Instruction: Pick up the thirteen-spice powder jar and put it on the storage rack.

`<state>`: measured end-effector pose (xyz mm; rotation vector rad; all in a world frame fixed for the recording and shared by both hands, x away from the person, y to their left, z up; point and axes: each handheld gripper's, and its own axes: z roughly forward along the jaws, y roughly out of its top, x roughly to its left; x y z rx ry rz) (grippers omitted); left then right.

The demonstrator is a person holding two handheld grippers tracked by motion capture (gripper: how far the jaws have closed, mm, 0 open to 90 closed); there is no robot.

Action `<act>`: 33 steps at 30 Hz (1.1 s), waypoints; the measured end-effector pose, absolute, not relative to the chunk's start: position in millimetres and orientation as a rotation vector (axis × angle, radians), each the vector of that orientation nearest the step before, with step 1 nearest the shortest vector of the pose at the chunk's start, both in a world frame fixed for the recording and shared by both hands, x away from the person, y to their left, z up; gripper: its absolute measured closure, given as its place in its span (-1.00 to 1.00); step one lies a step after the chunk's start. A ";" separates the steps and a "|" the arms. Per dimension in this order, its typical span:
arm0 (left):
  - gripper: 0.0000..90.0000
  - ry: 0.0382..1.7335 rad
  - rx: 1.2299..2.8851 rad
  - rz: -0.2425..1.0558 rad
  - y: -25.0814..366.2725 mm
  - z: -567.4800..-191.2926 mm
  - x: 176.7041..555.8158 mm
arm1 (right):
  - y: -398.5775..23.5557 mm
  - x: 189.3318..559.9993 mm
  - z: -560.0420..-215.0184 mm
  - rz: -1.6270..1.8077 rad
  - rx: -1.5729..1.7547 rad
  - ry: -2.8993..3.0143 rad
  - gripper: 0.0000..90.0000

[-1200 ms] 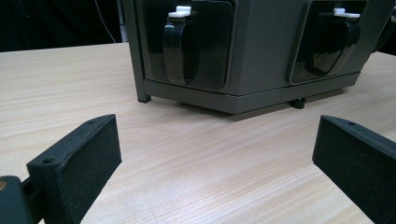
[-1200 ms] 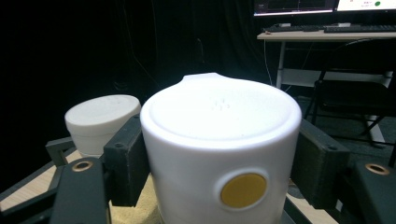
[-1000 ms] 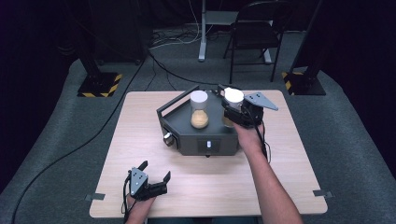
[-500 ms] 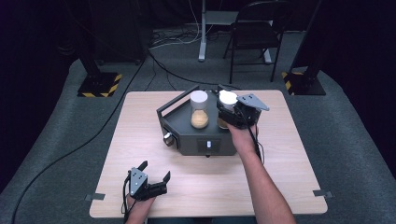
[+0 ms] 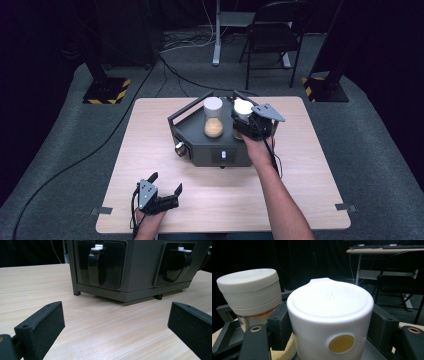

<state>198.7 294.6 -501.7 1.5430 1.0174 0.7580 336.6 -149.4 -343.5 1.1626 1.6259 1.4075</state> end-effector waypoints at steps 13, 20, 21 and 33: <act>-1.00 1.018 1.541 0.754 294.8 -501.9 198.7 | -147.9 333.5 -348.9 1.418 1.163 1.600 -0.37; -1.00 1.019 1.543 0.754 294.7 -501.5 198.8 | -155.9 335.7 -346.1 1.455 1.196 1.608 -0.85; -1.00 1.019 1.543 0.755 294.3 -501.5 198.7 | -157.9 334.5 -347.2 1.466 1.189 1.602 -0.90; -1.00 1.018 1.546 0.764 293.0 -501.5 198.1 | -181.7 312.9 -350.5 1.508 1.168 1.593 -0.97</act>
